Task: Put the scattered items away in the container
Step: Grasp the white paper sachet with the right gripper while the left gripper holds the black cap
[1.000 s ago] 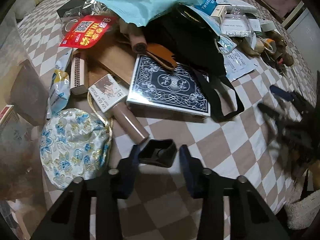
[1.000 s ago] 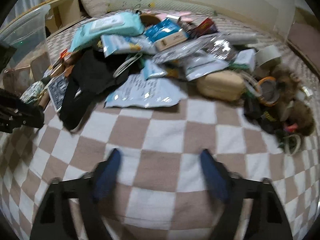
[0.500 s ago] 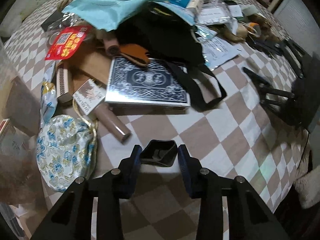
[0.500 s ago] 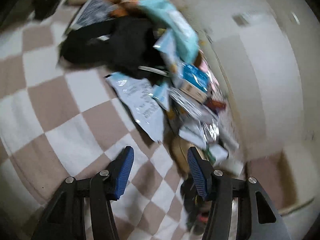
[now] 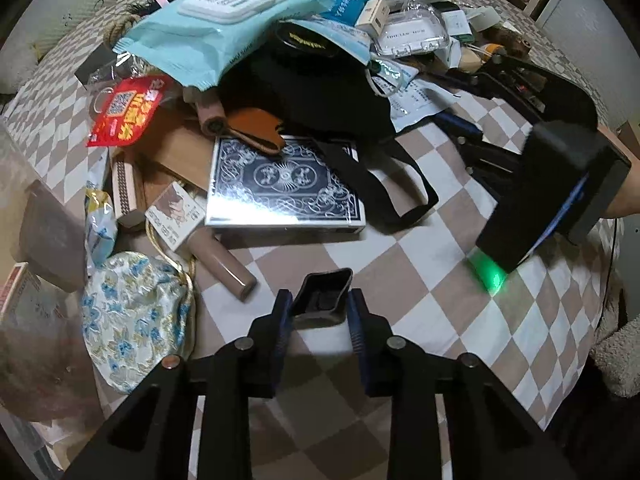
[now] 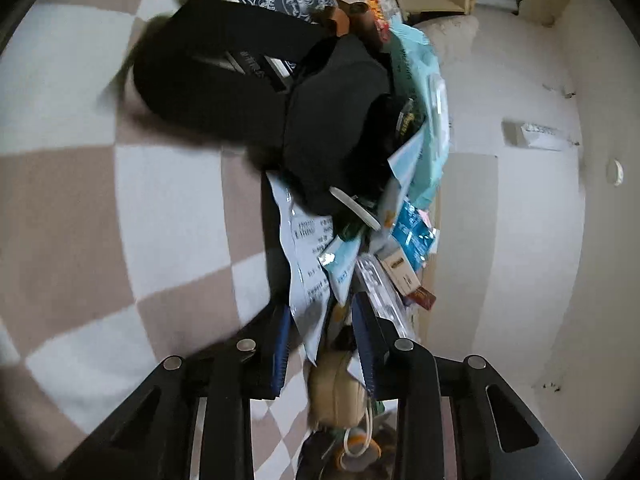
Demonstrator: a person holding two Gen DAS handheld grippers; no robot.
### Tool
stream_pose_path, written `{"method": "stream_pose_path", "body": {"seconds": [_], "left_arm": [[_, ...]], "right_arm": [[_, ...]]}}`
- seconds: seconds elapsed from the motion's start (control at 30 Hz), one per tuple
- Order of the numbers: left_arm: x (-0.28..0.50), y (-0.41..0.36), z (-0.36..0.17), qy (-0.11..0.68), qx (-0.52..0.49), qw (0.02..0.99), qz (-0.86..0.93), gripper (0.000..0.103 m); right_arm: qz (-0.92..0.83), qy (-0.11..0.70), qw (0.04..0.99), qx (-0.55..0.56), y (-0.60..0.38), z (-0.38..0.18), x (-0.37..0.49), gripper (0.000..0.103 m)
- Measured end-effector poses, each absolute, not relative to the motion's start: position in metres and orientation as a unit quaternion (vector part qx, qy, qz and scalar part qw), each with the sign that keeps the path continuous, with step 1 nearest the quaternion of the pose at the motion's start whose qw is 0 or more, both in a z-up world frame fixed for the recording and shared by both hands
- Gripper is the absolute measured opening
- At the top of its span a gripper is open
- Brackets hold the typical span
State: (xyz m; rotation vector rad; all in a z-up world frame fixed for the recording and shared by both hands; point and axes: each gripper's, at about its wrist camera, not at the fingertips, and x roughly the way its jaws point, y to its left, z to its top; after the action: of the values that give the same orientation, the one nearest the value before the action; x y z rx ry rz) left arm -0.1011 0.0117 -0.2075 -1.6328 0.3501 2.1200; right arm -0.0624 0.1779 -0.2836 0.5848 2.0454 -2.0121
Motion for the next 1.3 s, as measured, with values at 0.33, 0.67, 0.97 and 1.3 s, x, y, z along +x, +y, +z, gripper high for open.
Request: {"method": "stream_pose_path", "body": {"seconds": [0.33,0.67,0.97,1.3], "left_arm": [[-0.104,-0.003,-0.195,0.126,-0.581,0.215,0.775,0.022],[-0.080,0.012,-0.189,0.129,-0.566,0.215,0.786,0.022],[-0.062,0.032,-0.182,0.133,-0.556,0.220,0.791,0.022],[-0.052,0.028,-0.157,0.122,-0.532,0.210,0.811,0.022]], "right_arm": [[-0.714,0.641,0.117,0.257,0.163,-0.269,-0.087,0.009],[-0.774,0.537,0.128,0.311,0.172,-0.229,-0.058,0.008],[-0.816,0.447,0.138,0.338,0.184,-0.210,-0.015,0.007],[-0.856,0.260,0.158,0.418,0.204,-0.197,0.000,0.007]]}}
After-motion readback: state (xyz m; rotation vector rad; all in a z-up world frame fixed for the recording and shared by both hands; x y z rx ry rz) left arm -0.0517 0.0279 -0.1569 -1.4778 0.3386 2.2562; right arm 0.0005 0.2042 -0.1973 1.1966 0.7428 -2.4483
